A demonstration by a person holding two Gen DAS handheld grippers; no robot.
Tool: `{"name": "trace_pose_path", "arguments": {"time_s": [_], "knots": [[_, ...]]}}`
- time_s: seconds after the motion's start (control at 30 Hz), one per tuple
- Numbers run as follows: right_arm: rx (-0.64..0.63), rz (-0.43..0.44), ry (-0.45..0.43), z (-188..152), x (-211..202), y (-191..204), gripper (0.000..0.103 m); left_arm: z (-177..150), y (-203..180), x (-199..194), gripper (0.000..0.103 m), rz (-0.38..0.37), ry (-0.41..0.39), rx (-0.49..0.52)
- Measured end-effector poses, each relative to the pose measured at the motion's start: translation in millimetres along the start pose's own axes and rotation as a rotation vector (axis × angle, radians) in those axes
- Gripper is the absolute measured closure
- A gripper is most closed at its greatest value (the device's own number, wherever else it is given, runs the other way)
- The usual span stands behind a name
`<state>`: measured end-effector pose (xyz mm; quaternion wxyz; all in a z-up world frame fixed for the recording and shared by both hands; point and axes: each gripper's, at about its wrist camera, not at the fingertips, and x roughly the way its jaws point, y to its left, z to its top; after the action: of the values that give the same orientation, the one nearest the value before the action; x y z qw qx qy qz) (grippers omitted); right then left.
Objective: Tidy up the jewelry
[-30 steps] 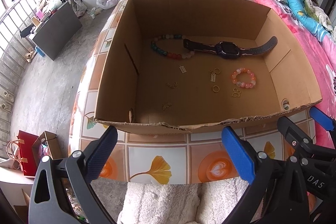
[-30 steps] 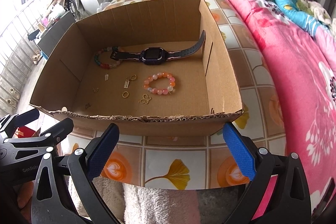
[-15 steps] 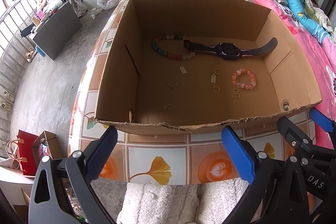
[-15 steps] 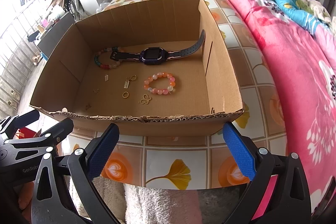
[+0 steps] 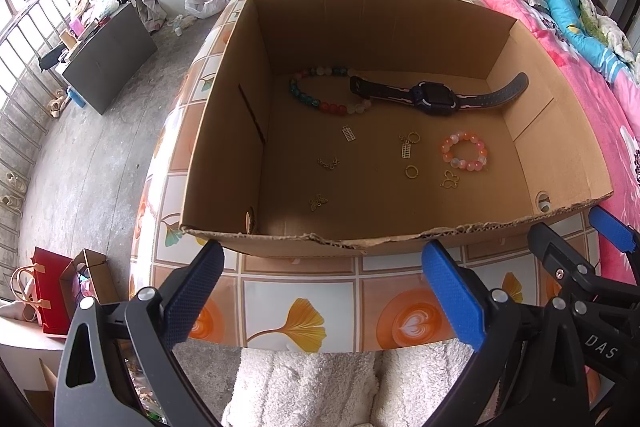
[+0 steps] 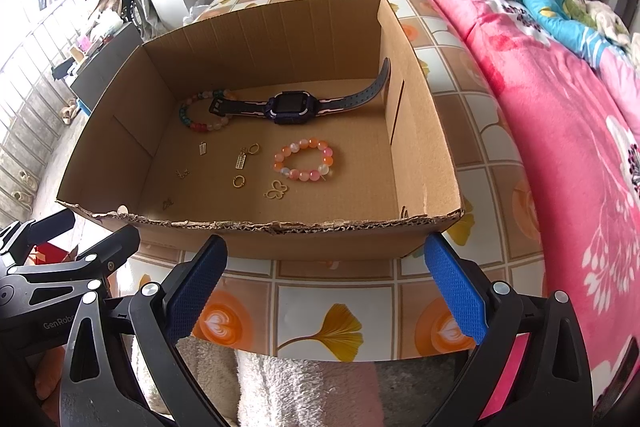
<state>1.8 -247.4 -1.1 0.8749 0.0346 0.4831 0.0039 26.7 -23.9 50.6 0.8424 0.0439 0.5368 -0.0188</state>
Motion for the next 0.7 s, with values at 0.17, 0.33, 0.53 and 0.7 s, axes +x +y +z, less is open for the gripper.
{"name": "trace_pose_path", "arguments": {"time_s": [0.17,0.33,0.53,0.7], "knots": [[0.0,0.001,0.0,0.3,0.4,-0.7,0.008,0.3,-0.2,-0.4,0.006,0.0,0.0,0.0],[0.0,0.001,-0.001,0.2,0.7,-1.0,0.008,0.1,-0.1,-0.4,0.006,0.0,0.0,0.0],[0.002,0.002,0.0,0.6,-0.1,-1.7,0.008,0.3,-0.1,-0.9,0.006,0.001,0.0,0.0],[0.002,0.002,0.001,0.6,0.0,-1.5,0.008,0.3,-0.1,-0.8,0.006,0.001,0.0,0.0]]}}
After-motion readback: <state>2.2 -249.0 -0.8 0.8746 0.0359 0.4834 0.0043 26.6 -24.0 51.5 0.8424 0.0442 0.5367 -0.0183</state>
